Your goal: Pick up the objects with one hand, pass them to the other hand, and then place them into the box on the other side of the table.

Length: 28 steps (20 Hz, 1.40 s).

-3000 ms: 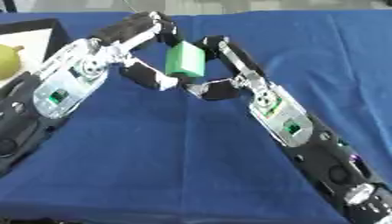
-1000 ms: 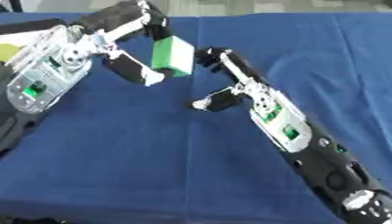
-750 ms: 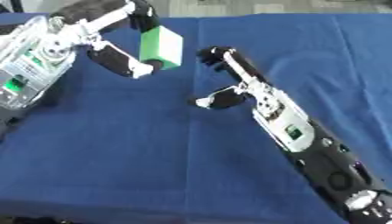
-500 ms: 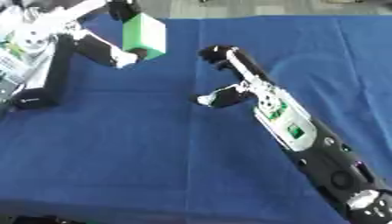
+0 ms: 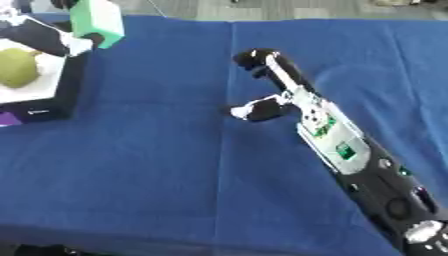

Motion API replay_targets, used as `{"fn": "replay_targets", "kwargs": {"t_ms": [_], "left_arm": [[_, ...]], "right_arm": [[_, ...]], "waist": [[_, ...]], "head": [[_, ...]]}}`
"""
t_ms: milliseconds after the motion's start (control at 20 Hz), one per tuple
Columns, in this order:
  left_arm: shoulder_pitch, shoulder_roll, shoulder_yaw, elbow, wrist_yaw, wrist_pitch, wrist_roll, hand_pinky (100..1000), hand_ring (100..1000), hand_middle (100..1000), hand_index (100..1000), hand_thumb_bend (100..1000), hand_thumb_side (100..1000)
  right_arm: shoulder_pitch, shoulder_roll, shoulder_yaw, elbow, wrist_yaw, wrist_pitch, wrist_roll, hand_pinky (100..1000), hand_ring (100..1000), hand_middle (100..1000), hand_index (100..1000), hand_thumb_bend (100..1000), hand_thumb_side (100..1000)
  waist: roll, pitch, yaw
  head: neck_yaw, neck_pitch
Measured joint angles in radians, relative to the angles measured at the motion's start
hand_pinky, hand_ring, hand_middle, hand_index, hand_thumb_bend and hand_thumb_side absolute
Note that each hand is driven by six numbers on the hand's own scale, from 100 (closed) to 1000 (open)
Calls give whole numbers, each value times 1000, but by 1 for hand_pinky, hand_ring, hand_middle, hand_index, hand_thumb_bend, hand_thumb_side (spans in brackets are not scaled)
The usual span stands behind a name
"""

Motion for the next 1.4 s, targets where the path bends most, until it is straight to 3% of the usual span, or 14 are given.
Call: {"fn": "replay_targets", "kwargs": {"t_ms": [600,1400], "left_arm": [[66,77,83,134,-33,15,41,658,600,487,414,233,100],[62,45,162,429,-165,-2,133,661,605,495,437,215,105]], "right_arm": [[0,-13,-6,-43,-13,1,-6,742,785,721,786,657,100],[-4,-17,-12,-99,-27,2,-11,743,784,713,786,658,100]], "waist": [[-10,0,-9],[-26,2,-26]], "head": [[91,0],[135,-1]]}}
